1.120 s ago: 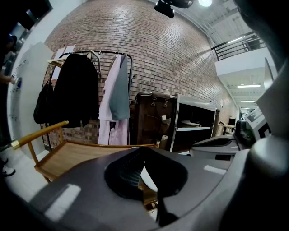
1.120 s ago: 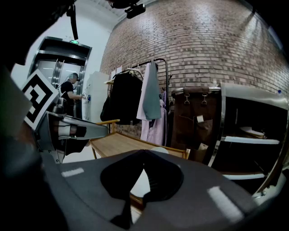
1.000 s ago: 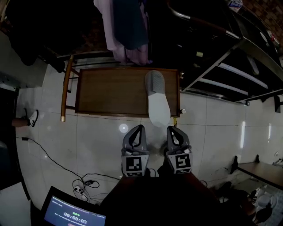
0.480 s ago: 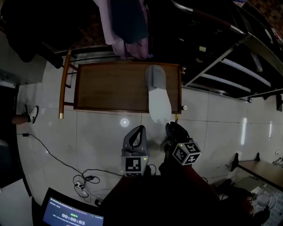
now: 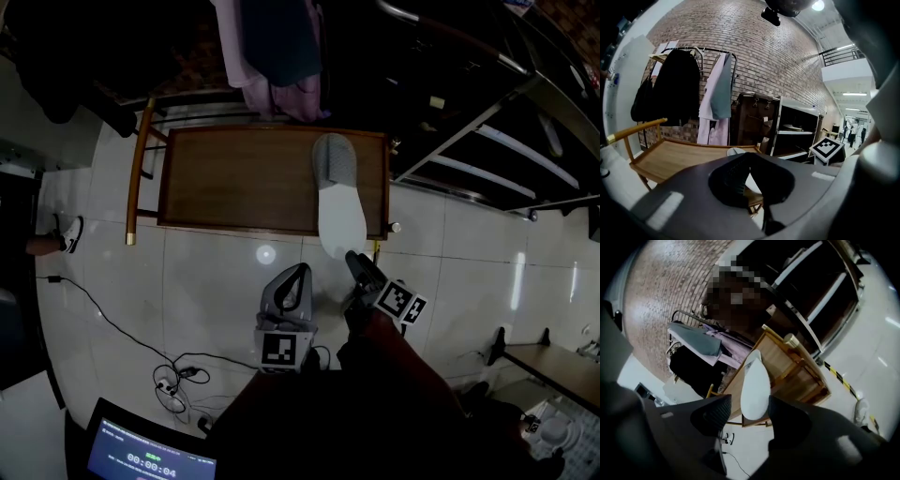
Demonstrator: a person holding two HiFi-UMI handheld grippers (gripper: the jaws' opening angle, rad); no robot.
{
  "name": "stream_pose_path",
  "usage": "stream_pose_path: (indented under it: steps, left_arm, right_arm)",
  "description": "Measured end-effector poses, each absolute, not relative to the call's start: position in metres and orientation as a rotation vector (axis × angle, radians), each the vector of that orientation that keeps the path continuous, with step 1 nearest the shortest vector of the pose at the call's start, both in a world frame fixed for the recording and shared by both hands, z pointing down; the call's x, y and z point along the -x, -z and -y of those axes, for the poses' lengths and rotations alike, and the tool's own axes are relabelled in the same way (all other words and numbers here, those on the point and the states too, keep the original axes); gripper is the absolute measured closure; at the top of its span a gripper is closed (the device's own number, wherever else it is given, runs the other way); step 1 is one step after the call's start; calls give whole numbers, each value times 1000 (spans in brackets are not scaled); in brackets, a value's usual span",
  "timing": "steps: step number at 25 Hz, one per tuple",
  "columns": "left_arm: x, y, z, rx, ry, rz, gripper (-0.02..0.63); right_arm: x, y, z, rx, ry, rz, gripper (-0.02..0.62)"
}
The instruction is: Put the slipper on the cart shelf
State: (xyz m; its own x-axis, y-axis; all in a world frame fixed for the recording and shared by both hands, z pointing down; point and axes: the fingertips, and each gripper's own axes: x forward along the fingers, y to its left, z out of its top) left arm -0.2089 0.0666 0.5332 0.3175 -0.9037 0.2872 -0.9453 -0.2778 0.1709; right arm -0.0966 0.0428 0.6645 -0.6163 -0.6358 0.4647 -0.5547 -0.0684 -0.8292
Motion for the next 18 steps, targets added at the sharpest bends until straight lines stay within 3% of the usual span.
stream_pose_path:
  steps: [13, 18]
  left_arm:
    - [213, -536, -74, -2258, -232, 1681, 591]
    - [217, -541, -75, -2229, -234, 1701, 591]
  right_arm:
    - [106, -703, -25, 1331, 1953, -1886, 331]
    - [110, -709, -15, 1302, 1949, -1875, 357]
